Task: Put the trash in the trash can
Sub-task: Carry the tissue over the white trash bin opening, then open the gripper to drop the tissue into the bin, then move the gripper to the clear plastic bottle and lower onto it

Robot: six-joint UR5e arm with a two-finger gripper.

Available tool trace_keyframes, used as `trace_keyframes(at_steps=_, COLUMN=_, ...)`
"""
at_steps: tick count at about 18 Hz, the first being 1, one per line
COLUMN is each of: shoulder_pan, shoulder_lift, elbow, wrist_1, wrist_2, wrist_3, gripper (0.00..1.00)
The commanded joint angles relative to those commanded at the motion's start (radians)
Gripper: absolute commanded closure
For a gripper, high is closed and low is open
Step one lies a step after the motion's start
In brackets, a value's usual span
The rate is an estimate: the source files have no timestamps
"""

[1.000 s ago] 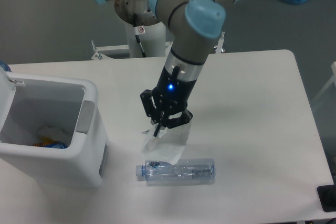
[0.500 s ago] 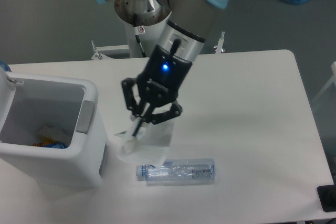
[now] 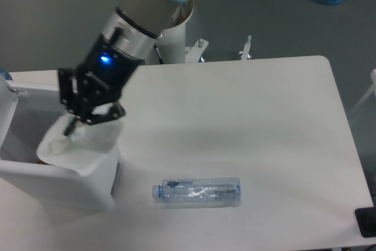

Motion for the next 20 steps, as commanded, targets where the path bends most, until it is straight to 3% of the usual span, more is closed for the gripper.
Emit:
trace_keyframes(at_steps=1, shoulder_pan=-0.008, shoulder_lift=0.002, elbow=0.000, wrist_1=0.006, wrist_2=0.000, wrist_3=0.002, gripper=0.25)
trace_keyframes(at_steps=2, shoulder_pan=-0.012, shoulder_lift=0.000, elbow=0.000, wrist_1=0.026, wrist_2=0.000, wrist_3=-0.001, gripper=0.11)
trace_keyframes(at_steps=5, shoulder_pan=-0.014, shoulder_lift=-0.003, elbow=-0.003, wrist_1=0.048, wrist_2=0.000, wrist_3=-0.003, gripper=0.00)
trace_keyframes(at_steps=10, shoulder_pan=-0.011, shoulder_lift=-0.011, elbow=0.006, wrist_1=0.054, wrist_2=0.000, wrist_3=-0.003, gripper=0.00)
trace_keyframes(at_steps=12, shoulder_pan=0.012, shoulder_lift=-0.011, elbow=0.014, wrist_1=0.093, wrist_2=0.002, wrist_3=0.002, gripper=0.00)
trace_keyframes(at_steps=14, shoulder_pan=0.038, shoulder_lift=-0.024, elbow=0.015, wrist_1=0.156, wrist_2=0.003, wrist_3=0.005, gripper=0.00)
trace_keyframes(at_steps=20, shoulder_pan=0.165, shoulder_lift=-0.103, elbow=0.023, wrist_1=0.166, wrist_2=0.003, wrist_3=0.165, gripper=0.00)
